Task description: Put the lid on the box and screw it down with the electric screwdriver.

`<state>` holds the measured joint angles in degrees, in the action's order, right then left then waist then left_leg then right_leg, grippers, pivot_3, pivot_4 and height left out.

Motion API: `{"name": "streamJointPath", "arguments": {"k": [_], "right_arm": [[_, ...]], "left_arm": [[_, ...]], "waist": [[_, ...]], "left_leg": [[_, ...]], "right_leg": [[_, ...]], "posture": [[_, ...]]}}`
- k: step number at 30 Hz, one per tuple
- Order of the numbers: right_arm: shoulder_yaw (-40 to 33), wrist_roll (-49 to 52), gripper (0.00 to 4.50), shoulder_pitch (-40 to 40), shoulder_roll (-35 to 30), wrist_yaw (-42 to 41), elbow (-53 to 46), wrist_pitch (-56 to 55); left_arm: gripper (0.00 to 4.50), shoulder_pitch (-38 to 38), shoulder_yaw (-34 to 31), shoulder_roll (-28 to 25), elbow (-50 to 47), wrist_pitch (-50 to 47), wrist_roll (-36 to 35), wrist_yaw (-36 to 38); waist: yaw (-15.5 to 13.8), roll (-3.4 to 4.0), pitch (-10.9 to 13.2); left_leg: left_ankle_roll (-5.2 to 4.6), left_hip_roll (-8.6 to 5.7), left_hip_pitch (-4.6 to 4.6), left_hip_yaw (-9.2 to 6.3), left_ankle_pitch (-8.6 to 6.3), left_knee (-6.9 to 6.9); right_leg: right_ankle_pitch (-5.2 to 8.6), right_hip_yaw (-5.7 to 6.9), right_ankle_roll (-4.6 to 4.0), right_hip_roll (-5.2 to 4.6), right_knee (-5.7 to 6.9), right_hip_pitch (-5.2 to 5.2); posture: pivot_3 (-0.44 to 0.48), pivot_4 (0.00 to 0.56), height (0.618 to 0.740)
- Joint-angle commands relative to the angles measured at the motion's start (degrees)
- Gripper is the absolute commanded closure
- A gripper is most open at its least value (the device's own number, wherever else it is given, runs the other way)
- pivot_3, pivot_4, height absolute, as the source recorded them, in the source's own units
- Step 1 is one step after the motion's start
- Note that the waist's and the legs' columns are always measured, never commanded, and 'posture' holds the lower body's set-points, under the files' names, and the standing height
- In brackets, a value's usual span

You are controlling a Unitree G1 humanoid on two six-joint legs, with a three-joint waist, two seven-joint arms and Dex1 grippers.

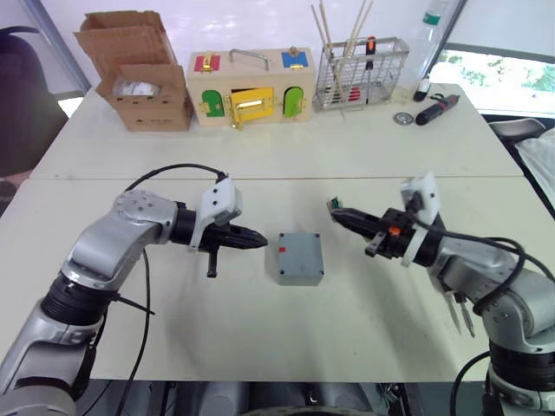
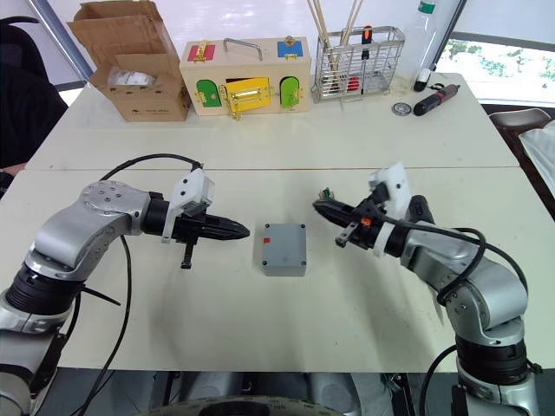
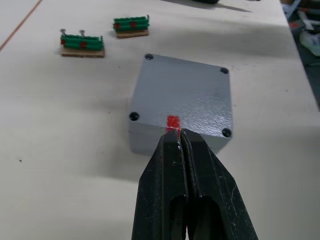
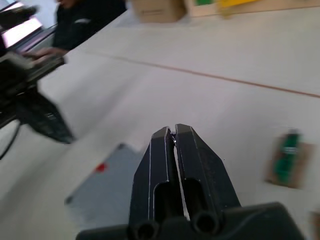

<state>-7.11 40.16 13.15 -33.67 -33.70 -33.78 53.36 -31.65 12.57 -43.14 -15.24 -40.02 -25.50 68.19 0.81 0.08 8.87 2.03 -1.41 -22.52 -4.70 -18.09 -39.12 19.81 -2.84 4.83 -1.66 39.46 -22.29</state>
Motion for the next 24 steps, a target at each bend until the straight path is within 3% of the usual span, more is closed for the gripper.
{"name": "streamJointPath", "arguments": {"k": [1, 24], "right_arm": [[2.75, -0.78, 4.45, 0.85, 0.41, 0.50, -0.68, -1.28], [6.75, -5.60, 4.45, -0.94, -0.52, -1.27, 3.79, -5.43]], "left_arm": [[4.50, 0.01, -1.04, -0.61, -0.37, 0.33, -0.39, 0.18], [4.50, 1.25, -0.88, -0.15, -1.73, -0.18, -0.51, -2.35]], "waist": [[-0.04, 0.00, 0.00], [0.01, 0.00, 0.00]], "left_leg": [[0.00, 0.00, 0.00, 0.00, 0.00, 0.00], [0.00, 0.00, 0.00, 0.00, 0.00, 0.00]], "right_leg": [[0.00, 0.00, 0.00, 0.00, 0.00, 0.00], [0.00, 0.00, 0.00, 0.00, -0.01, -0.01]], "posture": [[0.000, 0.150, 0.740], [0.000, 0.150, 0.740]]}}
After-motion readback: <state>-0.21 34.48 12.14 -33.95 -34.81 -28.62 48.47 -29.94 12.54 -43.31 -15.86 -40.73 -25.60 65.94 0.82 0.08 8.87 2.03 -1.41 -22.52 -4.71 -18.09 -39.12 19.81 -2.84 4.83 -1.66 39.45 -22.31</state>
